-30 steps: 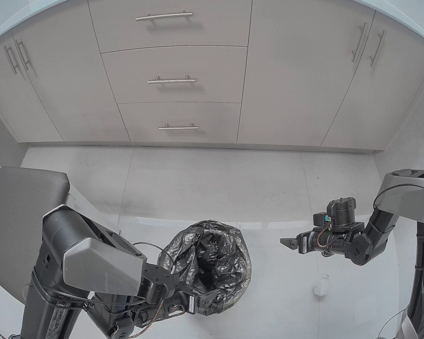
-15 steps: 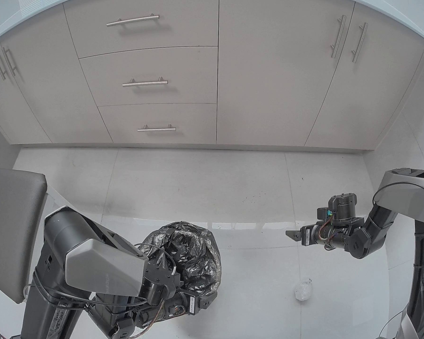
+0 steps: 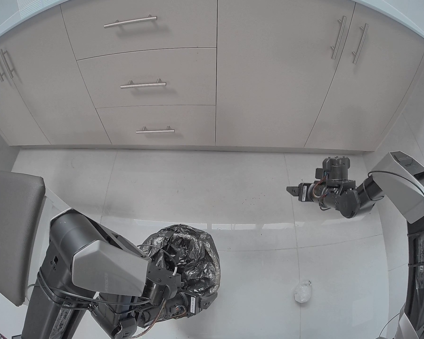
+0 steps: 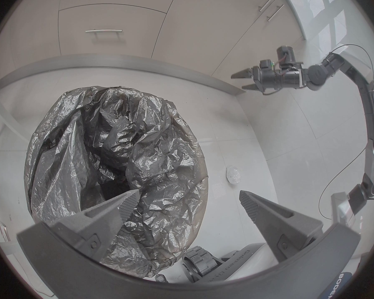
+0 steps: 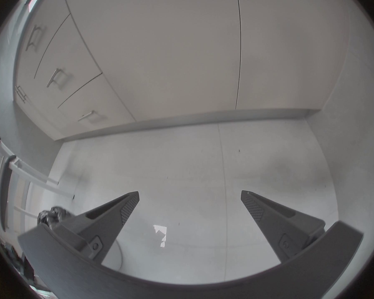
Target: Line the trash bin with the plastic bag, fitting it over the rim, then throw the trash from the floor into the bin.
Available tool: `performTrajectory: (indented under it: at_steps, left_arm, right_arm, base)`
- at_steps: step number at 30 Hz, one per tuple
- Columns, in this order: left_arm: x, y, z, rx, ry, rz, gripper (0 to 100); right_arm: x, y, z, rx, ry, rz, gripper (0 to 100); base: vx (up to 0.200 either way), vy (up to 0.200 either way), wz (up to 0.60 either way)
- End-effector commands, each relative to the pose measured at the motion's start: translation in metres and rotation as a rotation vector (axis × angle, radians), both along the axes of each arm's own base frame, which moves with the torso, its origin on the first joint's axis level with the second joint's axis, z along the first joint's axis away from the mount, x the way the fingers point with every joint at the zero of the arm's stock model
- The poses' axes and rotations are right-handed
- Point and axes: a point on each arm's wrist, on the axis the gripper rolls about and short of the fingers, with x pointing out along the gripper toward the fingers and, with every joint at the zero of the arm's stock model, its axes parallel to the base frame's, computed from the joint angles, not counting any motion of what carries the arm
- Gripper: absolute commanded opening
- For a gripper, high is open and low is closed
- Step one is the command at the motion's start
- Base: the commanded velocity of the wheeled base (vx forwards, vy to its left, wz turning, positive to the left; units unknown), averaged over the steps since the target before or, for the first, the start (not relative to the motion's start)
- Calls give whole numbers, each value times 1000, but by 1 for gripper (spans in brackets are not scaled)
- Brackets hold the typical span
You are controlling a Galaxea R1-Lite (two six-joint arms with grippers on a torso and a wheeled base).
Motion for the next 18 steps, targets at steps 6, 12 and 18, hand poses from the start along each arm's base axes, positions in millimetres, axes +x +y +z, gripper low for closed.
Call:
performTrajectory:
  at_steps: [6,12,18]
  left_arm:
    - [-1,0,-5,12,9,-6,100]
    - [-2,0,-8,19,14,-5,100]
    - [-2,0,-8,20,16,-9,100]
  right_arm:
    - [84,-13,-71,-148,71,-157,100]
    - [33,-34,-217,-431,583,-130,100]
    - [34,-41,-217,-372,586,-144,100]
  base:
    - [0,0,0]
    - [0,0,0]
    - [0,0,0]
